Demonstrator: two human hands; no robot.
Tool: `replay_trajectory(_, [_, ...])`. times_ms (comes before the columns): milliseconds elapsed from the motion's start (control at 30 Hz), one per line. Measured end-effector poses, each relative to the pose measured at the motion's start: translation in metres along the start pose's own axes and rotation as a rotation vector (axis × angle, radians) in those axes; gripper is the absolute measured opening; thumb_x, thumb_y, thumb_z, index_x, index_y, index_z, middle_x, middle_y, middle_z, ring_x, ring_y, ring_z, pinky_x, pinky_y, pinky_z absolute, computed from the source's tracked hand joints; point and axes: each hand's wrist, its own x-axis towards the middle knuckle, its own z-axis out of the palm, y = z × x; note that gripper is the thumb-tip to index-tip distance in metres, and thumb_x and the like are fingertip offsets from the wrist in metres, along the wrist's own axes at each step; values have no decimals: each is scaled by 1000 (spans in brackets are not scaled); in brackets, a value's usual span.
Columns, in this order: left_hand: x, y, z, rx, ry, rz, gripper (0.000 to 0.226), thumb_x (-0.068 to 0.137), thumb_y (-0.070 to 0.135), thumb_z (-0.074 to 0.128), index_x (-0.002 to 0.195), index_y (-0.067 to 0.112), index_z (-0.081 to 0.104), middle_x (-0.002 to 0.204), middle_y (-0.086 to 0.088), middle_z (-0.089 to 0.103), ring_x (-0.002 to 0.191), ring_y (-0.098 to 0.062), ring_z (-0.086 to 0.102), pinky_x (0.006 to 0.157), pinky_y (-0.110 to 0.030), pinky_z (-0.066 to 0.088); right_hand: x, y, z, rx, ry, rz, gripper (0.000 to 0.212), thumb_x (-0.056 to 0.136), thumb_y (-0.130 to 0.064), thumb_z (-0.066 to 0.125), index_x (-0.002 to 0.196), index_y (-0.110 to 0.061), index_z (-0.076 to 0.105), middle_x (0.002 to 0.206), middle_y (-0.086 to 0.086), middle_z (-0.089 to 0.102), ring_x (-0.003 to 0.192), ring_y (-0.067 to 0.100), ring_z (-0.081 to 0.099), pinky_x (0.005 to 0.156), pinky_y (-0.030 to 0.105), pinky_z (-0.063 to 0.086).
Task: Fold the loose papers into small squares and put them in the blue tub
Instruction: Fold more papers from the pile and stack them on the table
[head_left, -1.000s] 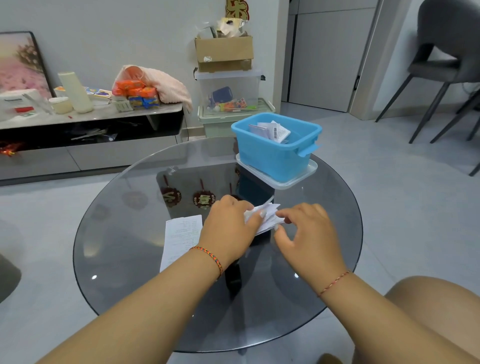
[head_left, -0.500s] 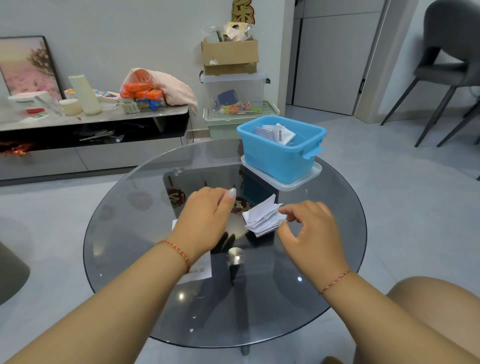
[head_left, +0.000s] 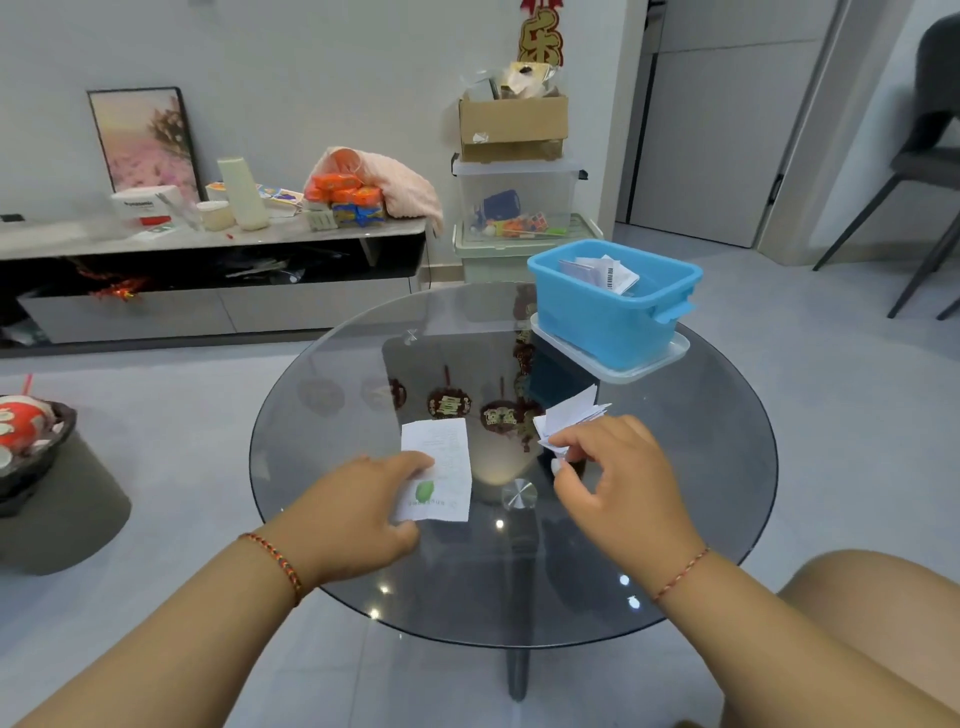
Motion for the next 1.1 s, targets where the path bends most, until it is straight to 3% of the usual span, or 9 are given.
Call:
replay_trajectory(100, [2, -3, 4, -31, 44, -20, 48, 86, 35, 53, 132, 35, 42, 125, -2, 59, 106, -18, 55, 89, -30, 48, -3, -3, 3, 6, -102, -33, 21, 76, -30, 58, 93, -26, 68, 77, -15, 55, 81, 7, 48, 77, 8, 32])
replay_trajectory(200, [-9, 5, 7, -109, 100, 26, 35, 85, 39, 47, 120, 33, 50, 113, 3, 63, 86, -11, 56, 82, -32, 48, -8, -9, 2, 43, -297, -83, 40, 76, -37, 61, 116, -33, 57, 98, -24, 50, 97, -1, 42, 87, 9, 32])
replay_trajectory(333, [-35, 27, 13, -139, 155, 149, 54, 75, 54, 27, 119, 35, 50, 110, 10, 60, 101, -11, 51, 92, -24, 42, -16, -15, 3, 50, -513, -154, 64, 79, -36, 67, 136, -36, 39, 121, -25, 42, 116, -3, 36, 101, 13, 29])
replay_trajectory(433, [-55, 45, 11, -169, 148, 191, 63, 71, 63, 25, 125, 38, 47, 116, 20, 54, 106, 0, 43, 96, -1, 21, -21, -14, 8, 17, -490, -235, 36, 84, -26, 65, 119, -31, 60, 110, -13, 60, 104, 6, 48, 91, 20, 40])
replay_trajectory(600, [-65, 39, 21, -276, 75, 134, 50, 64, 70, 46, 112, 56, 39, 116, 43, 36, 113, 16, 33, 90, 1, 24, -25, -10, 10, 108, -461, -201, 11, 84, -24, 60, 81, -26, 70, 86, -9, 64, 83, 5, 45, 72, 19, 41])
replay_trajectory(700, [-53, 35, 39, -384, 231, 34, 24, 74, 59, 51, 81, 37, 58, 98, 29, 52, 102, 6, 43, 84, -7, 32, -25, -9, 13, 47, -456, -79, 29, 87, -33, 61, 65, -16, 57, 80, -4, 54, 81, 10, 40, 69, 22, 35])
replay_trajectory(800, [-45, 42, 48, -415, 359, -139, 29, 87, 40, 58, 61, 31, 55, 90, 20, 54, 94, -2, 44, 78, -10, 32, -22, -13, 15, 15, -446, 21, 43, 87, -38, 62, 54, -24, 38, 79, -5, 48, 83, 13, 41, 71, 24, 34])
replay_trajectory(967, [-43, 49, 51, -396, 406, -257, 31, 84, 35, 65, 55, 28, 55, 87, 21, 52, 91, -6, 44, 80, -25, 37, -21, -19, 19, -14, -427, 103, 39, 85, -42, 62, 57, -25, 41, 88, -4, 51, 90, 12, 42, 71, 19, 32])
replay_trajectory(1100, [-44, 54, 51, -360, 429, -296, 30, 78, 37, 70, 55, 31, 52, 85, 24, 50, 90, -6, 44, 77, -25, 35, -20, -20, 22, -39, -402, 154, 32, 83, -44, 65, 63, -21, 54, 89, -9, 49, 93, 8, 41, 68, 16, 28])
